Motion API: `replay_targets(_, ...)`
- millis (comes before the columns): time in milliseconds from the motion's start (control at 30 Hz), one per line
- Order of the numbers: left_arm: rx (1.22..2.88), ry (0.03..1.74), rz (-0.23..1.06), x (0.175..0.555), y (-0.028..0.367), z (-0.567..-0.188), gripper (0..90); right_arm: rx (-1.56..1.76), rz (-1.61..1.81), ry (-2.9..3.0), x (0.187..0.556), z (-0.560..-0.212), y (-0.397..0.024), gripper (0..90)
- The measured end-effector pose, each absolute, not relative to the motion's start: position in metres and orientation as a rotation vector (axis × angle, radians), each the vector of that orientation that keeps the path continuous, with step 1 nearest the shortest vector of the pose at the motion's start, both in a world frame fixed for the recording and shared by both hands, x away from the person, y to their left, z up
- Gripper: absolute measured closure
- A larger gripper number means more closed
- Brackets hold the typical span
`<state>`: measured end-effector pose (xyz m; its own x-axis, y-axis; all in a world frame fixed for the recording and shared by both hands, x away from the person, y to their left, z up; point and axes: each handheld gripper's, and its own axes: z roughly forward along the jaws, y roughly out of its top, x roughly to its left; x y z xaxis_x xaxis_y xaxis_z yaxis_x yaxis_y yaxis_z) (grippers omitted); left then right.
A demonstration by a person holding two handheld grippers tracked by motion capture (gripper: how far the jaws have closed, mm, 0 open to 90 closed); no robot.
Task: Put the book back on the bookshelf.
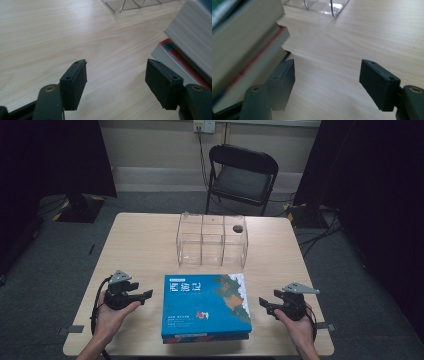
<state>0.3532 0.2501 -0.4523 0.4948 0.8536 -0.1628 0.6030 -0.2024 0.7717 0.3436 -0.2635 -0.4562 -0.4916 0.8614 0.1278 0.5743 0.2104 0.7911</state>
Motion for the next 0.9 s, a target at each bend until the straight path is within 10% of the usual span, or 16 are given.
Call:
replay_targets(367,1.81,1.082,0.35,0.335,0.238,-0.413,49.6,1.137,1.347,2.137,0.362,-0.401,-0.227,45.3)
replay_targets(900,1.876,0.985,0.232,0.335,0.198,-0.41,36.3,1.046,1.38,2.312,0.401,-0.417,-0.173,39.8)
